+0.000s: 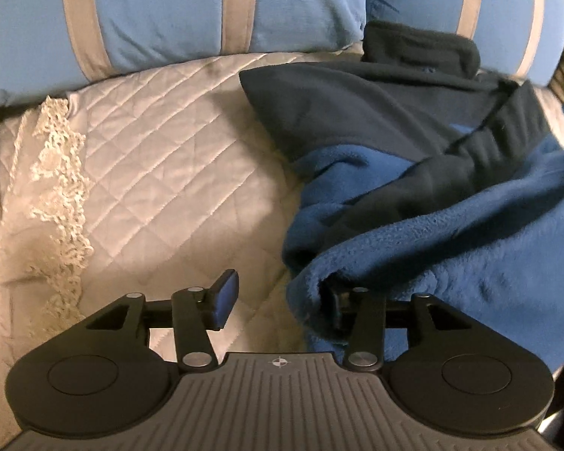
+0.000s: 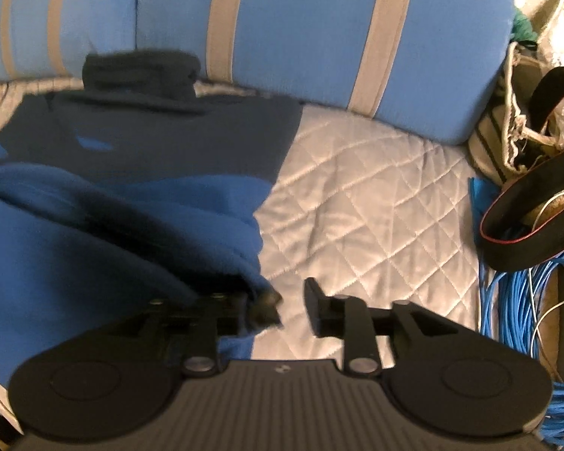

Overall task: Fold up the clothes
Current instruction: 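Open both grippers, releasing the fleece edge from the left gripper, then move the left gripper along the hoodie and close it on the blue fleece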

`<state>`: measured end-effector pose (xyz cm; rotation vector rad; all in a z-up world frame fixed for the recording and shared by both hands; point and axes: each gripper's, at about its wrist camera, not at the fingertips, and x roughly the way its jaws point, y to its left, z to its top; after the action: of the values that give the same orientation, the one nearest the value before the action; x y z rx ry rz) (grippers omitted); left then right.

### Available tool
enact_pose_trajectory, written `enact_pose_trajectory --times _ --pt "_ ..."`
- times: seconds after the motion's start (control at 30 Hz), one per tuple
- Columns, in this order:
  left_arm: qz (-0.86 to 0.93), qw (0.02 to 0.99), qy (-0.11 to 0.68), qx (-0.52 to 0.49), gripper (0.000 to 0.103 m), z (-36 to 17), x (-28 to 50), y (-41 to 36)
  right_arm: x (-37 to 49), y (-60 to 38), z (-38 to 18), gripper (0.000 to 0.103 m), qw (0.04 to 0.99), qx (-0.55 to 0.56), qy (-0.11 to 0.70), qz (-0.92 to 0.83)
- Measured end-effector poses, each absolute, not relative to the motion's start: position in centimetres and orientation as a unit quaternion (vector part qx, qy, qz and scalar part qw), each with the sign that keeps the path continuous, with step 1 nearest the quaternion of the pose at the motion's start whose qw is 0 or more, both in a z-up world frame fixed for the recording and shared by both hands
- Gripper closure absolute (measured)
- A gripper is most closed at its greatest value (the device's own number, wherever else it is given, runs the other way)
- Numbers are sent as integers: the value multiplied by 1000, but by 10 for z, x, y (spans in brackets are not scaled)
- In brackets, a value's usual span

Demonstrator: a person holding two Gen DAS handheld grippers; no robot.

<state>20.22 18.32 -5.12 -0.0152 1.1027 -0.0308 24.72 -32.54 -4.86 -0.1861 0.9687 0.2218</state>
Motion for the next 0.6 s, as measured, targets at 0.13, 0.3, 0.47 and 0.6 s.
enact_pose_trajectory --times 0.13,0.3,0.47,0.6 --pt "-17 857 512 -52 52 -45 203 191 240 -326 -28 22 895 -53 428 112" --pt "-56 884 443 -140 30 -30 191 207 226 -319 -9 17 911 -47 391 124" --pt "-103 904 397 -123 29 -28 178 209 206 -321 1 15 920 -51 367 128" --pt "-136 920 360 -72 29 -39 161 208 191 -331 4 14 923 -45 360 125"
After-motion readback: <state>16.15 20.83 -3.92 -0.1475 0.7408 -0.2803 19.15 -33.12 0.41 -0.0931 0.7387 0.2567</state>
